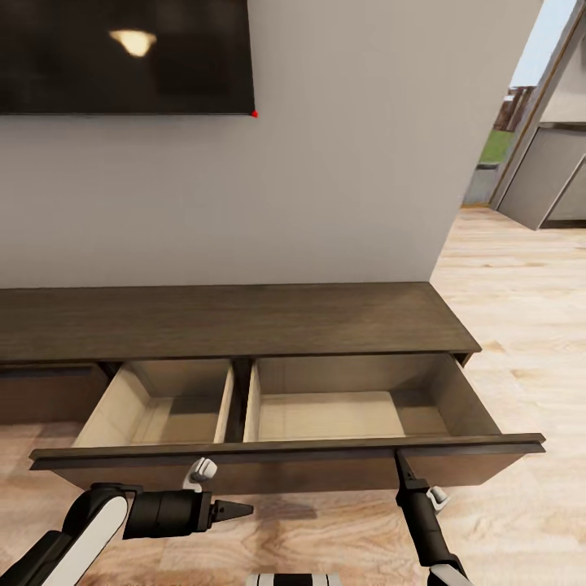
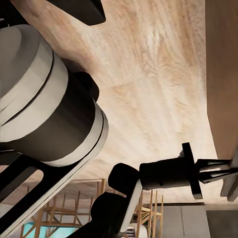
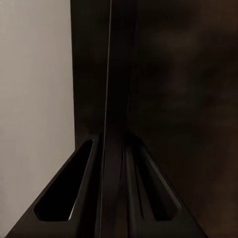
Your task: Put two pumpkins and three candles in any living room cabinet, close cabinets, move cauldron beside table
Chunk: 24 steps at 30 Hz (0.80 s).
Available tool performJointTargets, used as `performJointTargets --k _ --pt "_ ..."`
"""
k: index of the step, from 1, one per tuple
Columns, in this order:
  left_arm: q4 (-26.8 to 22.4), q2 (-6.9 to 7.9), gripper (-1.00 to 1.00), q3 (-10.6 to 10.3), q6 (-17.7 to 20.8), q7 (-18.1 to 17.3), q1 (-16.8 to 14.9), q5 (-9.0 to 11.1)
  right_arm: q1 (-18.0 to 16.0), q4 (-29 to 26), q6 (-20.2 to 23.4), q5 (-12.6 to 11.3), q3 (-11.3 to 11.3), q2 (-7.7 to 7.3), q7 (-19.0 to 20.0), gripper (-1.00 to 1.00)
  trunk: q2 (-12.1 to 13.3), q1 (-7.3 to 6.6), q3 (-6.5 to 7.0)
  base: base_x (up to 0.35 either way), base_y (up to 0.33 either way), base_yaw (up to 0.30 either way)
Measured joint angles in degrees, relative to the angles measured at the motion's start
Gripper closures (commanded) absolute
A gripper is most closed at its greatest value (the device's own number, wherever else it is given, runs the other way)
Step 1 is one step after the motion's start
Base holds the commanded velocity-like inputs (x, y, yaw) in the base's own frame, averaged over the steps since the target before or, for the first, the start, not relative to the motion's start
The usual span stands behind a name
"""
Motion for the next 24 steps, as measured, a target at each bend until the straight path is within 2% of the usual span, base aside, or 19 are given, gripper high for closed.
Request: performJointTargets --k 22,23,24 --pt "0.0 0.01 -1.0 0.0 0.0 0.0 0.0 0.0 0.0 0.0 0.0 0.0 0.0 0.01 0.0 1.0 0.0 0.0 0.0 -0.033 0.0 0.0" --pt "0.0 0.01 -1.0 0.0 0.0 0.0 0.0 0.0 0.0 0.0 0.0 0.0 0.0 0.01 0.0 -1.0 0.0 0.0 0.0 -0.001 0.0 0.0" --pt "0.0 0.0 -1.0 0.0 0.0 0.0 0.0 0.0 0.0 0.0 0.1 0.3 0.7 0.03 0.2 -1.0 0.0 0.0 -0.01 0.0 0.0 0.0"
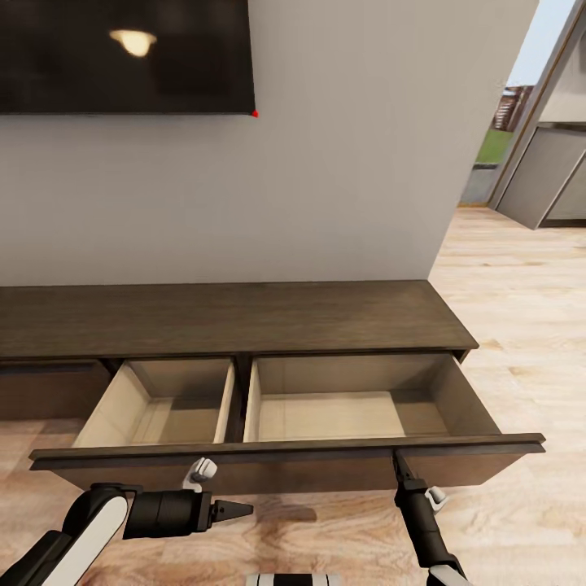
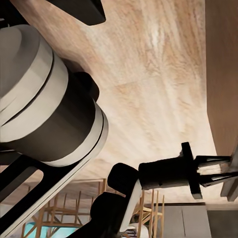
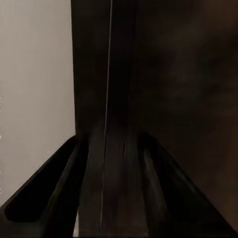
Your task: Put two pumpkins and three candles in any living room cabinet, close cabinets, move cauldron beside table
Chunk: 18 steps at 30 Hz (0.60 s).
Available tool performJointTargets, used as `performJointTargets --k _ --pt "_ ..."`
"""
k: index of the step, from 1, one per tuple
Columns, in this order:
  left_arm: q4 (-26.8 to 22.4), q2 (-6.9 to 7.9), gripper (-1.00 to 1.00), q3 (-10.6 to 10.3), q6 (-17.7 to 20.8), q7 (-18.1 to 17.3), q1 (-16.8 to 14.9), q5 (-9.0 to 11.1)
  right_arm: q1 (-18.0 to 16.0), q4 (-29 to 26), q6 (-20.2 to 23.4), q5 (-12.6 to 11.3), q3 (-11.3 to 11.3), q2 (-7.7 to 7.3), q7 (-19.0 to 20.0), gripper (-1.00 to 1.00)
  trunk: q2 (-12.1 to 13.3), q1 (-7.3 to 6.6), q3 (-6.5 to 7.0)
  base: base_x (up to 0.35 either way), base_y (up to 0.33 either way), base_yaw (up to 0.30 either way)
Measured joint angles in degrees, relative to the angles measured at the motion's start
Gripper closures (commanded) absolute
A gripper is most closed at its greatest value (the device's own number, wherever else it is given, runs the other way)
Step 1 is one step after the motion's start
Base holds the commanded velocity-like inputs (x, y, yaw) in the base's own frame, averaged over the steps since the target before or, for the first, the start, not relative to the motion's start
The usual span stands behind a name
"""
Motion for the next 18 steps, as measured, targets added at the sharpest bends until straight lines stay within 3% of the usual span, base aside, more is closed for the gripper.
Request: performJointTargets --k 11,18 --pt "0.0 -0.02 -1.0 0.0 0.0 0.0 0.0 0.0 0.0 0.0 0.1 0.0 0.0 -0.02 0.0 -1.0 0.0 0.0 0.0 -0.002 0.0 0.0" --pt "0.0 -0.09 -1.0 0.0 0.0 0.0 0.0 0.0 0.0 0.0 0.1 0.0 0.0 0.0 0.0 -1.0 0.0 0.02 0.0 -0.153 0.0 0.0"
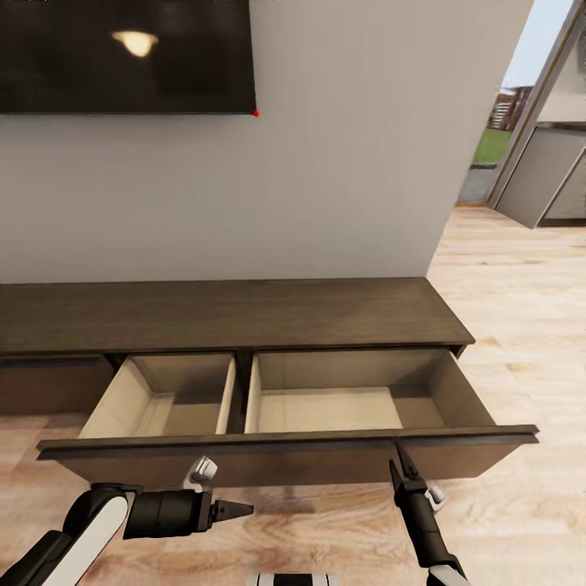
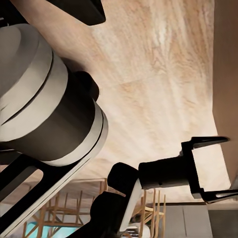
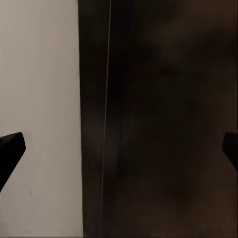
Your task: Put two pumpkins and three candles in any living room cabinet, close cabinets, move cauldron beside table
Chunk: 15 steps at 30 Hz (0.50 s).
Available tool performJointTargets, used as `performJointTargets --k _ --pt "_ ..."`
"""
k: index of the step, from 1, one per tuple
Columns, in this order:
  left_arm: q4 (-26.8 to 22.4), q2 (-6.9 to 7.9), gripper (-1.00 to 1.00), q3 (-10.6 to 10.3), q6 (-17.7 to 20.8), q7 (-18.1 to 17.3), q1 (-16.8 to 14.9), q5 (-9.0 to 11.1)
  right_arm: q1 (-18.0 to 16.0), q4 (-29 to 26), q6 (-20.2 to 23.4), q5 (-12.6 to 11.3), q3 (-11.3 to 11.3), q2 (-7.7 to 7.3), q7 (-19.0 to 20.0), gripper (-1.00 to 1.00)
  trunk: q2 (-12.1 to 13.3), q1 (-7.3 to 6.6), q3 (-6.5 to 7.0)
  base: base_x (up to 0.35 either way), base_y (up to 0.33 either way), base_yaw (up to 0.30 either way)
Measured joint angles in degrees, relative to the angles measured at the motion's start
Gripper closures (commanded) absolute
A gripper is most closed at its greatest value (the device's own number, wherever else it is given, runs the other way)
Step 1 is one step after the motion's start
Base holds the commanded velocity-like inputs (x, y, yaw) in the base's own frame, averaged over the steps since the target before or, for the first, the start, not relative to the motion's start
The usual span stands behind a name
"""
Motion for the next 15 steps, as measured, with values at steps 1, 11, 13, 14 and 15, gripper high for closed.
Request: performJointTargets --k 1,11,13,14,15 --pt "0.0 0.0 -1.0 0.0 0.0 0.0 0.0 0.0 0.0 0.0 0.0 0.0 0.0 0.0 0.0 -1.0 0.0 0.0 0.0 -0.2 0.0 0.0" --pt "0.0 0.01 -1.0 0.0 0.0 0.0 0.0 0.0 0.0 0.0 0.0 0.0 0.1 0.0 0.0 -1.0 0.0 0.0 0.0 -0.203 0.0 0.0" --pt "0.0 0.0 -1.0 0.0 0.0 0.0 0.0 0.0 0.0 0.1 0.1 0.0 0.1 0.0 0.0 -1.0 0.0 0.0 0.0 -0.203 0.0 0.0" --pt "0.0 0.0 -1.0 0.0 0.0 0.0 0.0 0.0 0.0 0.1 0.1 0.0 0.1 0.0 0.0 -1.0 0.0 0.0 0.0 -0.203 0.0 0.0" --pt "0.0 0.0 -1.0 0.0 0.0 0.0 0.0 -0.1 0.0 0.1 0.1 0.0 0.1 0.03 -0.1 -1.0 0.0 0.0 0.0 -0.203 0.0 0.0"
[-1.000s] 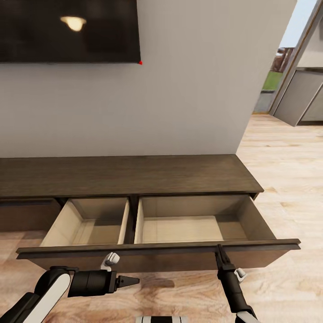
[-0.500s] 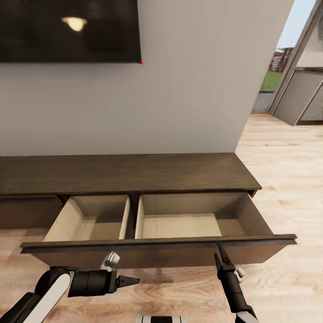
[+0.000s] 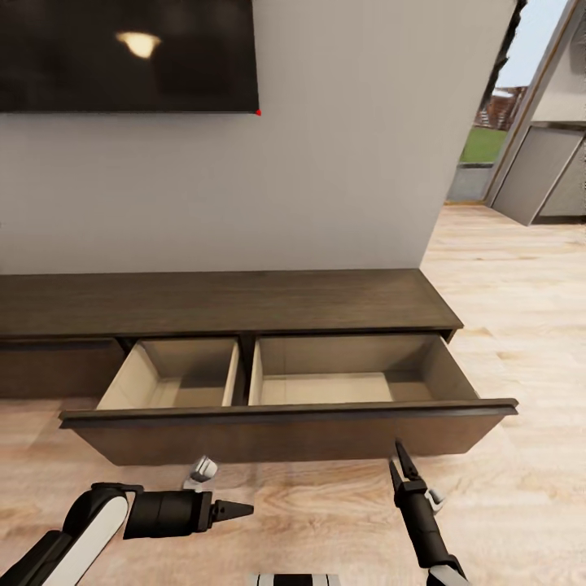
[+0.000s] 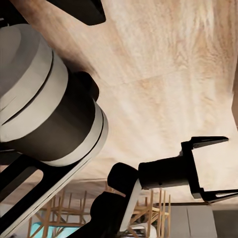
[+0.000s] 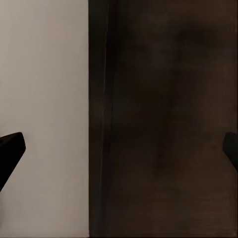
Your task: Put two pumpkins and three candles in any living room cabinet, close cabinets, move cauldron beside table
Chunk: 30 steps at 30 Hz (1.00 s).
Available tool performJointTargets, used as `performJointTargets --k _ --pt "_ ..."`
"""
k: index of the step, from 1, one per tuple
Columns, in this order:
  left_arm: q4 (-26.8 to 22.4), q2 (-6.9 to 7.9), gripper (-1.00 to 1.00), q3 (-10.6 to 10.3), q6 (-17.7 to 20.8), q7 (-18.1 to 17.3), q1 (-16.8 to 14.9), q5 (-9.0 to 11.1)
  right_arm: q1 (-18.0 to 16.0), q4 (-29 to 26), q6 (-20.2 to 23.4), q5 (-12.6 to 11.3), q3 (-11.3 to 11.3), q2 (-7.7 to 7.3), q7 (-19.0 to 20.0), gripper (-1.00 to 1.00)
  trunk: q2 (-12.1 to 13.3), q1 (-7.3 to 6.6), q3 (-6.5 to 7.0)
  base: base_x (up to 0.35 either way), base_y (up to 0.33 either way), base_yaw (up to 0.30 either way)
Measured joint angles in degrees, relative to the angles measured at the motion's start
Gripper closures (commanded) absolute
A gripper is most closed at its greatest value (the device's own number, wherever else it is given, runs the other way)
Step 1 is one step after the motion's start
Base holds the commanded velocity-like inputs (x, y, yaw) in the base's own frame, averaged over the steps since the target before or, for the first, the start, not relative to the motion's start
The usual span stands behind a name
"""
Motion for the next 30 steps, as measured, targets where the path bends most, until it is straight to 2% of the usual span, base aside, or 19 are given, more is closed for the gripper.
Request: performJointTargets --k 8,15,17,19,22,25,27,30 --pt "0.0 -0.09 -1.0 -0.1 0.0 0.0 0.0 0.0 0.0 0.3 -0.1 0.1 0.3 0.05 -3.8 -1.0 0.0 0.0 0.0 -0.203 0.0 0.0" --pt "0.2 -0.21 -1.0 0.0 -0.1 0.1 0.0 -0.1 0.2 0.3 0.5 0.7 0.9 -0.4 -3.9 -1.0 0.0 -0.02 0.0 -0.091 0.0 0.0" --pt "0.3 -0.18 -1.0 0.2 -0.2 0.2 0.0 -0.2 0.3 0.6 2.0 2.2 1.0 -0.54 -4.0 -1.0 0.0 -0.02 0.0 -0.01 0.0 0.0" --pt "0.5 -0.14 -1.0 0.5 -0.2 0.4 0.0 -0.3 0.6 2.3 4.6 4.7 1.1 -0.61 -4.3 -1.0 0.0 -0.02 0.0 -0.004 0.0 0.0" --pt "2.4 -0.11 -1.0 1.6 -0.5 0.9 -0.1 -0.7 0.7 9.1 9.9 9.0 1.1 -0.59 -4.4 -1.0 1.2 -0.67 0.53 -0.001 0.0 0.0" --pt "6.1 -0.17 -1.0 2.9 -0.6 1.8 -0.2 -1.4 0.8 14.3 13.9 11.4 1.3 -0.58 -4.4 -1.0 2.4 -1.33 1.07 0.0 0.0 0.0" --pt "9.2 -0.28 -1.0 3.4 -0.6 3.4 -0.3 -2.3 0.8 17.7 16.5 12.5 1.2 -0.59 -4.5 -1.0 3.2 -1.77 1.43 0.0 0.0 0.0" --pt "15.7 -0.93 -1.0 3.7 -2.8 8.6 -0.7 -4.8 0.8 20.8 17.9 13.6 1.2 -0.68 -4.6 -1.0 4.4 -2.43 1.97 0.0 0.0 0.0"
